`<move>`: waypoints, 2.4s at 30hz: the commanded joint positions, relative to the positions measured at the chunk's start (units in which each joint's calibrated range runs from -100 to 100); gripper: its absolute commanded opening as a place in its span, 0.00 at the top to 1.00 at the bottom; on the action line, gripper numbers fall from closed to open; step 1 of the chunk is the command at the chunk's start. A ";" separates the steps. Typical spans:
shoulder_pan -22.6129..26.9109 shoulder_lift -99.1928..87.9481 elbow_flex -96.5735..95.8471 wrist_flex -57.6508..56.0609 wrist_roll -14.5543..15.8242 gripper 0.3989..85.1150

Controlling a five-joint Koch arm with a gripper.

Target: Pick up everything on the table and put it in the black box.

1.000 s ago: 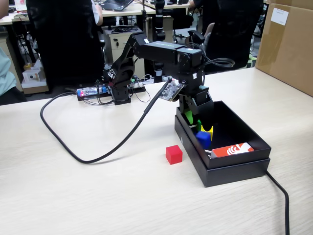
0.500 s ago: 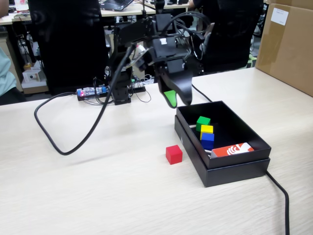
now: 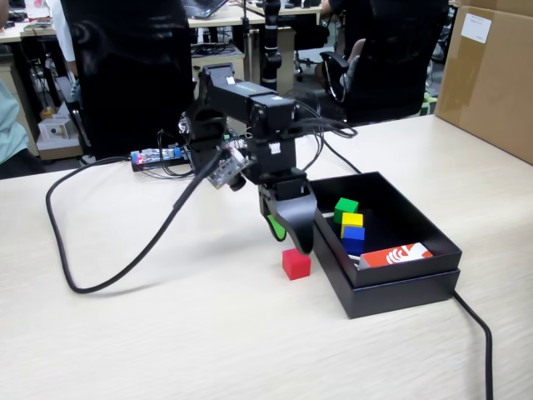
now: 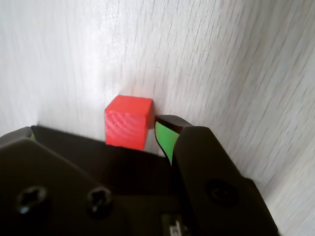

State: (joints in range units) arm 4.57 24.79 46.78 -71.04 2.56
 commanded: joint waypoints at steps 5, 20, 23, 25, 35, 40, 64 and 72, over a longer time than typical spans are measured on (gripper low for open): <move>0.88 6.59 7.71 -0.10 0.78 0.45; 0.63 3.38 6.89 -1.74 1.76 0.98; 0.68 -7.86 5.98 -4.16 1.81 0.97; 1.32 -18.08 4.80 -4.25 1.76 0.97; 10.79 -31.39 3.26 -4.25 2.25 0.97; 12.99 -19.80 -0.64 -4.25 2.69 0.85; 10.06 -42.29 -3.08 -4.08 2.44 0.44; 0.73 -73.27 -18.22 -2.44 -0.78 0.44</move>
State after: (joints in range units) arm 8.28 -37.48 29.53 -75.15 4.13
